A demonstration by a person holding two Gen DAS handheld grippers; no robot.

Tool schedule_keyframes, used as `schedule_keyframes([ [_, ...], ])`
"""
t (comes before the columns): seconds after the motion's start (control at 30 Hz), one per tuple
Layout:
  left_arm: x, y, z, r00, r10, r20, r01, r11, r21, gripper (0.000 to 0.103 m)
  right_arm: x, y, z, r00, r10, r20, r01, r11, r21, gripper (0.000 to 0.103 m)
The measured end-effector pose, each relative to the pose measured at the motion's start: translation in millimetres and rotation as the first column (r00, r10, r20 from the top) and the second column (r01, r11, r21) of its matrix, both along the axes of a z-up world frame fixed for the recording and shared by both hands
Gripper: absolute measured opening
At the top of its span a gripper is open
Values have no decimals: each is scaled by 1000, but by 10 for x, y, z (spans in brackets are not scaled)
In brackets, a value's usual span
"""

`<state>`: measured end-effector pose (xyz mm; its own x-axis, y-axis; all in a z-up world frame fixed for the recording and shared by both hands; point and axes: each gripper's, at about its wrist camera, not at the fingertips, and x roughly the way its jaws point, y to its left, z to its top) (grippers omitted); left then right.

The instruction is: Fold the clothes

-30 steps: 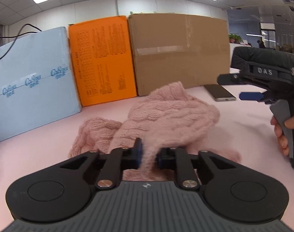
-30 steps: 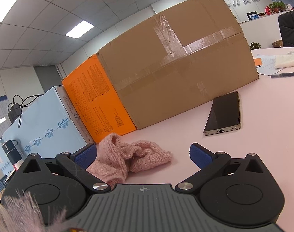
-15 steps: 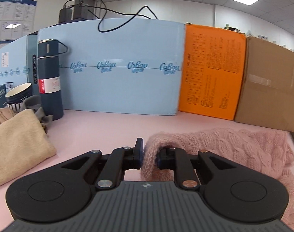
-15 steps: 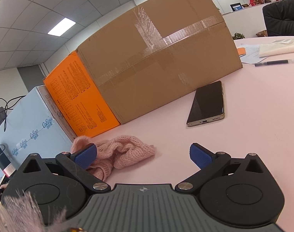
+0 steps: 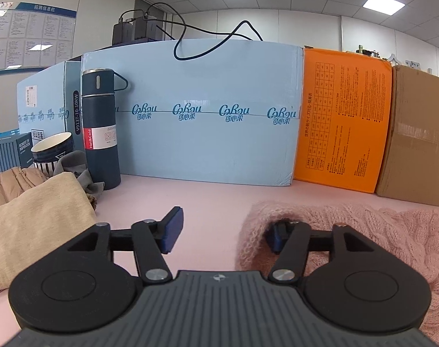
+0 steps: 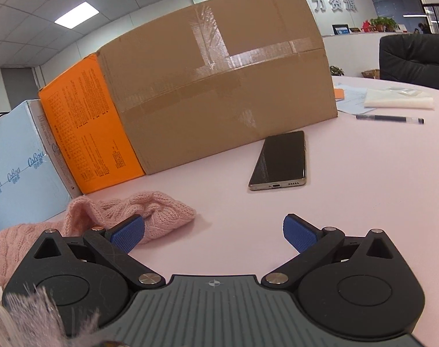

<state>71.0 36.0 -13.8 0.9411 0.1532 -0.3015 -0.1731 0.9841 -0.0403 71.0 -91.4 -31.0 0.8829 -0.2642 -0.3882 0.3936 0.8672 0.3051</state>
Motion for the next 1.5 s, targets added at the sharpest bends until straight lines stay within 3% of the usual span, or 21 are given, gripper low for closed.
schedule_keyframes([
  [0.07,-29,25,28,1000,-3,25,4,1000,-14,84,-18,77,32,999,38,26,-37,998,-44,103],
  [0.27,-70,27,62,999,-20,39,21,999,-28,92,-67,320,137,984,159,81,-143,974,-176,103],
  [0.43,-47,59,62,999,-30,14,31,998,-55,103,106,514,160,973,231,-26,-230,938,-258,103],
  [0.5,-36,73,62,999,-34,5,34,997,-66,103,186,651,147,956,283,-78,-293,905,-308,103],
  [0.63,5,87,46,999,-35,-26,33,996,-79,103,257,972,129,895,418,-158,-443,792,-420,103],
  [0.77,35,92,33,998,-37,-51,32,996,-88,103,334,1245,107,870,443,-215,-485,700,-524,103],
  [0.87,41,109,23,998,-32,-57,27,995,-93,103,420,1367,72,860,444,-253,-504,655,-564,103],
  [0.97,61,102,4,997,-33,-73,27,995,-94,103,514,1424,69,865,431,-257,-494,638,-591,103],
  [1.17,101,78,-14,994,-37,-99,29,996,-86,103,753,1385,120,895,392,-214,-435,658,-615,103],
  [1.37,98,55,-12,993,-42,-107,34,997,-76,103,994,1457,-8,890,342,-302,-453,572,-684,103],
  [1.5,104,55,-15,991,-51,-120,41,996,-83,103,927,1438,-21,925,334,-183,-357,594,-721,103],
])
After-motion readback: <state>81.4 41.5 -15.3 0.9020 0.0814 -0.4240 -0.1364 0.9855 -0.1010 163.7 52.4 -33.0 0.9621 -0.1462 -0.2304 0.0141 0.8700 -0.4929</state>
